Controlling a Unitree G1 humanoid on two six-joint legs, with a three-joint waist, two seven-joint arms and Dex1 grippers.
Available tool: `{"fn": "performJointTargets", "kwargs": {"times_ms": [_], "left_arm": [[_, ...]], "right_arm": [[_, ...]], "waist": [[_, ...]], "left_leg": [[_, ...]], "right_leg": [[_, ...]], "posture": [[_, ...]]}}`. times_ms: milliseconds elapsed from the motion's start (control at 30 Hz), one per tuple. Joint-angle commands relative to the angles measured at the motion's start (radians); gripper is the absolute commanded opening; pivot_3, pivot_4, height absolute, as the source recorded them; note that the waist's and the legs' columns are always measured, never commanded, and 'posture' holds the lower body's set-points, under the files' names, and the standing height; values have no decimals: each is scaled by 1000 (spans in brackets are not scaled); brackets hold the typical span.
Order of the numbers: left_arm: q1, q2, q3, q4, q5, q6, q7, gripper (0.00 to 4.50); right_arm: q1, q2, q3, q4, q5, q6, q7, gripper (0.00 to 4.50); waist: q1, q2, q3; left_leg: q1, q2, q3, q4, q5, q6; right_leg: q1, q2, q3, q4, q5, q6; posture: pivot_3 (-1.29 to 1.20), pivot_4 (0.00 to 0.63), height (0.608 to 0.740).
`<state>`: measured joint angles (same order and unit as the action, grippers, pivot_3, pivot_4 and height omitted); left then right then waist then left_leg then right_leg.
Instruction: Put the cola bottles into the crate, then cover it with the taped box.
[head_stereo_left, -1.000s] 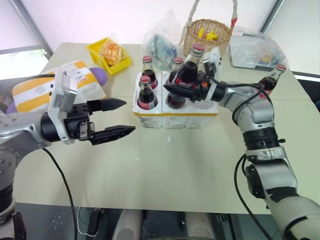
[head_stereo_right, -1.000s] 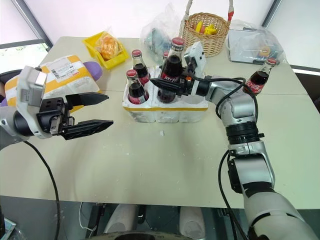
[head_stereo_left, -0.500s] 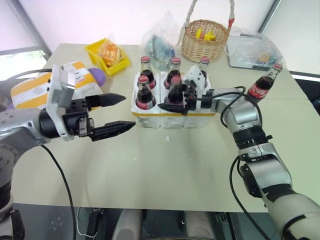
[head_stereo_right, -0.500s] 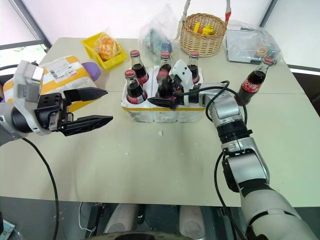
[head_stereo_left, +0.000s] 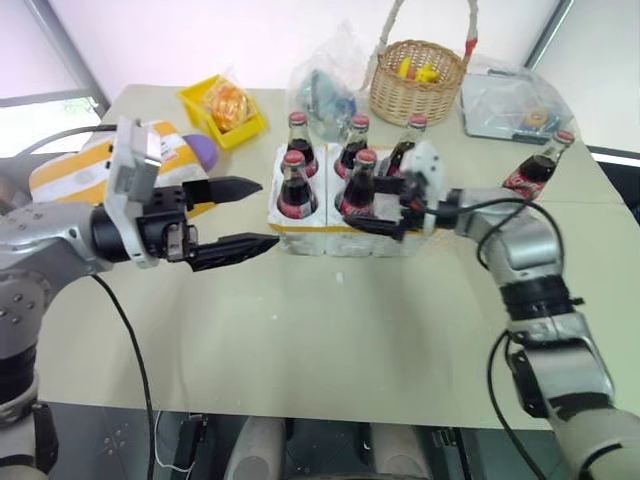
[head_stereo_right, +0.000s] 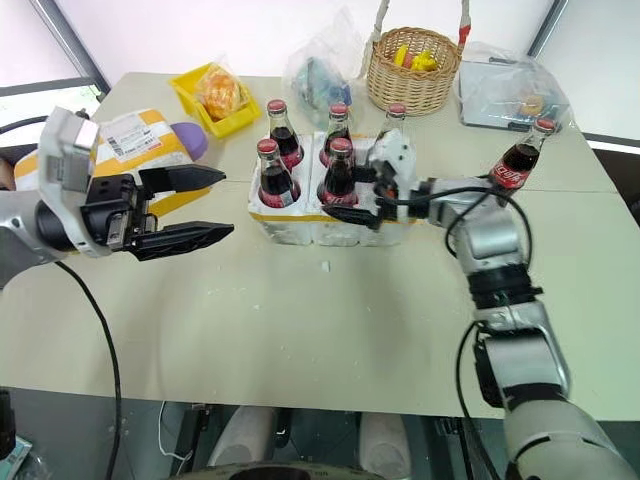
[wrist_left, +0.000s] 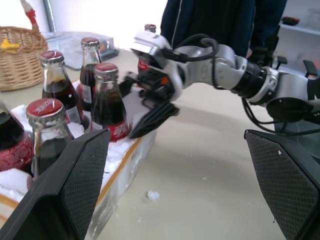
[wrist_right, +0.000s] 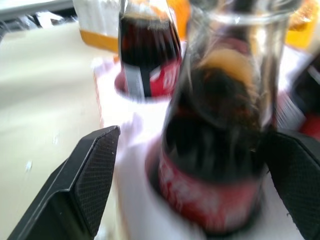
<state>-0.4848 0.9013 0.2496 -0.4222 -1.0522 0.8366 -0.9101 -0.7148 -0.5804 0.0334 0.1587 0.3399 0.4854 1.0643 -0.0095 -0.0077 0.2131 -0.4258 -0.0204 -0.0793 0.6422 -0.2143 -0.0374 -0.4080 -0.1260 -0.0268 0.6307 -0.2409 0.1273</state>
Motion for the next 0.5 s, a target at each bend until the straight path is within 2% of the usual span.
{"fn": "performJointTargets", "kwargs": {"times_ms": [33,300,400,500], "left_arm": [[-45,-12,-26,27,25,-31,-38,4500],[-106,-43,-78,84,74,-42,-91,4500],[-112,-47,-80,92,85,-42,-102,4500],[-115,-48,-78,92,90,-40,-109,4500]], "right_arm": [[76,-66,-85,-154,51,75,-34,4467],[331,-203,-331,-396,157,226,-133,4467],[426,-249,-464,-376,151,249,-183,4467],[476,-269,-537,-329,153,276,-236,4467]], "waist": [[-3,0,0],[-2,0,0],[-2,0,0],[-1,0,0]], "left_leg": [[0,0,0,0,0,0],[0,1,0,0,0,0],[0,1,0,0,0,0],[0,1,0,0,0,0]], "right_leg": [[0,0,0,0,0,0],[0,0,0,0,0,0],[0,0,1,0,0,0],[0,0,1,0,-1,-1]], "posture": [[0,150,737],[0,150,737],[0,150,737],[0,150,737]]}}
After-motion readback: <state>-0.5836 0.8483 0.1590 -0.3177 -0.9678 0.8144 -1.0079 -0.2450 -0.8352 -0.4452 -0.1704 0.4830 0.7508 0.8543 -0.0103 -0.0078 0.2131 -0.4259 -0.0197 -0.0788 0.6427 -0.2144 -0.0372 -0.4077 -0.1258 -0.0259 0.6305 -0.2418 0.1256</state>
